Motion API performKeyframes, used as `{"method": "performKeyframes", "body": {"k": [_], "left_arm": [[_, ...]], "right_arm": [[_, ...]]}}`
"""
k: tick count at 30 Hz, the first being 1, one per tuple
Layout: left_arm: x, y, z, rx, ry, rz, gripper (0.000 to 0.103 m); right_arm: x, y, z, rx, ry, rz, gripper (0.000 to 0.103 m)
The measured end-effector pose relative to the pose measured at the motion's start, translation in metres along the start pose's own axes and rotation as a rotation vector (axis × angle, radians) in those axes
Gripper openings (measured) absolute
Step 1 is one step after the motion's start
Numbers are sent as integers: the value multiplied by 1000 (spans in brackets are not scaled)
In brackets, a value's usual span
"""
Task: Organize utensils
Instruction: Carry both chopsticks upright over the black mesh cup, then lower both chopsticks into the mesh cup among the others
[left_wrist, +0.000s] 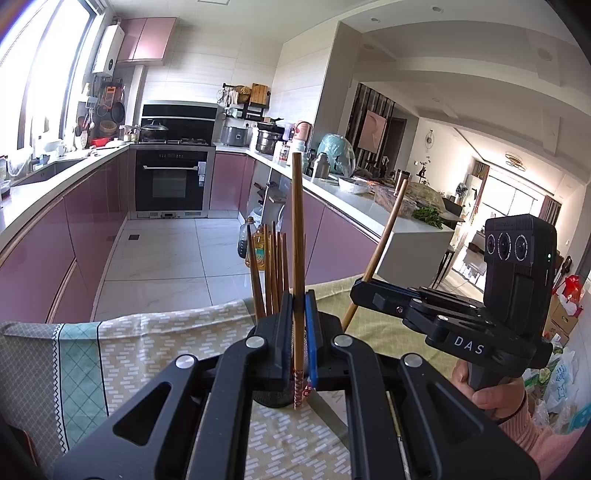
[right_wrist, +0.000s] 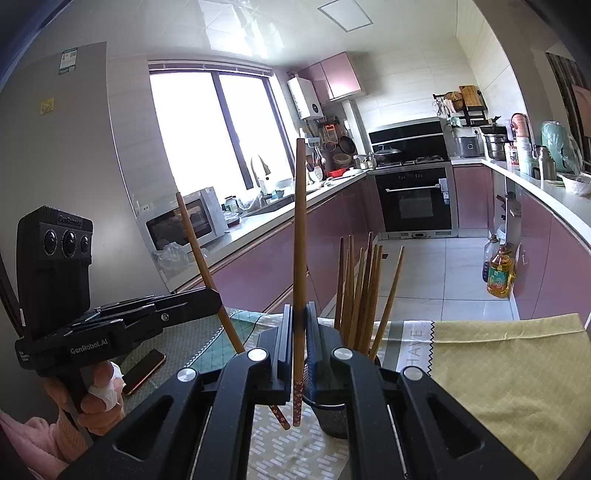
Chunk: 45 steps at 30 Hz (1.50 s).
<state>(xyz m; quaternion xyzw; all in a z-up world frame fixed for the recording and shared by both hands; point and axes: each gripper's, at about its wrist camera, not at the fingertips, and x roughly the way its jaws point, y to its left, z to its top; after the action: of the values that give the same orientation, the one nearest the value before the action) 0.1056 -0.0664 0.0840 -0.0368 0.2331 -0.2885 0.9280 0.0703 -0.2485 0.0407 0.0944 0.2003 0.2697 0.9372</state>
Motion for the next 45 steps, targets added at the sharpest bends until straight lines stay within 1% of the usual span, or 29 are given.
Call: {"method": "performKeyframes", "body": {"k": [8,25,45], "left_arm": [[0,-3,6,0,-13,9,7],[-1,-12,3,7,-23,24,7],[7,-10,13,1,-14,35,7]], "right_arm": [[1,-3,9,-5,-14,-14,6],[9,-8,19,4,-26,-30,6],[15,-15,18,22,-24,-44,6]]}}
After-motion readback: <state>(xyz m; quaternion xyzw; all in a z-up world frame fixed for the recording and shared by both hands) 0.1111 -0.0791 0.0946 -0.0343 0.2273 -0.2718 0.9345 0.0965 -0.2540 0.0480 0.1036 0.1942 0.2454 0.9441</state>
